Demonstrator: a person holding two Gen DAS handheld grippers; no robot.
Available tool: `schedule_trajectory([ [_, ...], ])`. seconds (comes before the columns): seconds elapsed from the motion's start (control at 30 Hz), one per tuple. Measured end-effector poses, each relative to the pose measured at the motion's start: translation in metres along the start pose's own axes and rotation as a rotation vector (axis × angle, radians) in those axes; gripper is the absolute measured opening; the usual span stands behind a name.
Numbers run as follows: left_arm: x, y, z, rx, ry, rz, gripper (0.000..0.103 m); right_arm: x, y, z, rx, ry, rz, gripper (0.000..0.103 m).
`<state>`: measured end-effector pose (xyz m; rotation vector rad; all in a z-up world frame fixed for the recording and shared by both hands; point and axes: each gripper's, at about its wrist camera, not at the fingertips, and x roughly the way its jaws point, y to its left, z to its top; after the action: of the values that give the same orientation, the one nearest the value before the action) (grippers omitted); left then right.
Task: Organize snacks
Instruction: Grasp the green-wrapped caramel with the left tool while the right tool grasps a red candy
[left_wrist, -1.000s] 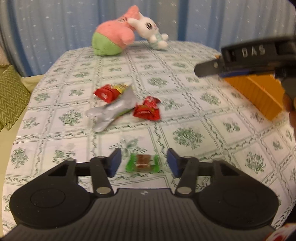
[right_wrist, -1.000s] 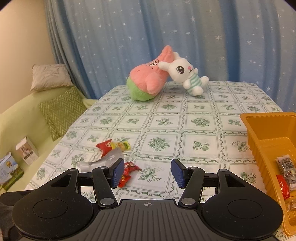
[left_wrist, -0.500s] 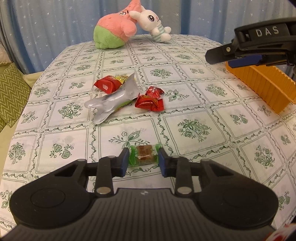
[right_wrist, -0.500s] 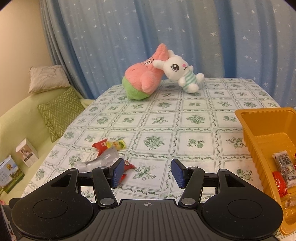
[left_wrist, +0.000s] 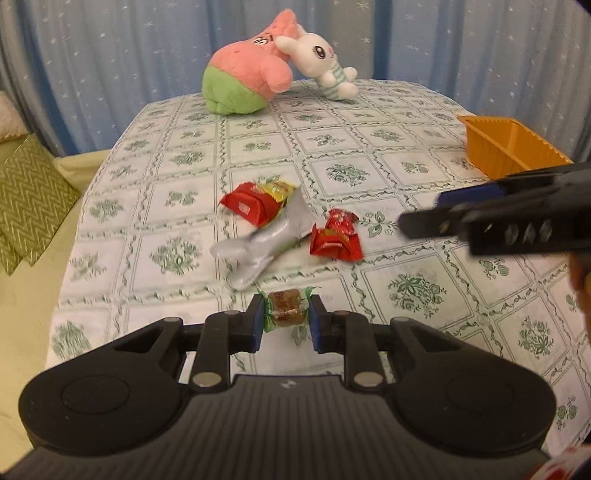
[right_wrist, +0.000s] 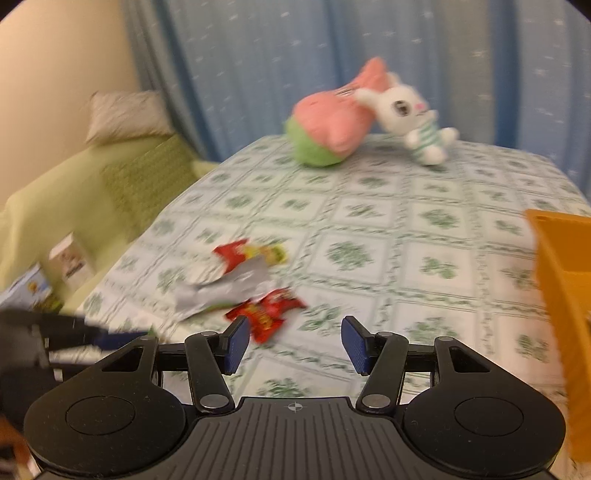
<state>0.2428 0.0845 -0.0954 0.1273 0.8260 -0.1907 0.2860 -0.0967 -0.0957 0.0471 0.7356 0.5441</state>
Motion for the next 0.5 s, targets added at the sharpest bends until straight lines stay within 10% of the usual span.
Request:
schedule_trajectory([
  [0.27, 0.006, 0.022, 0.013, -0.046, -0.015, 0.005, 0.022, 0.044, 0.011, 0.006, -0.179, 0.034, 0.206, 0.041],
  [0.5, 0.017, 0.037, 0.01, -0.067, 0.007, 0.017, 0.022, 0.077, 0.004, 0.007, -0.24, 0.062, 0.204, 0.039],
])
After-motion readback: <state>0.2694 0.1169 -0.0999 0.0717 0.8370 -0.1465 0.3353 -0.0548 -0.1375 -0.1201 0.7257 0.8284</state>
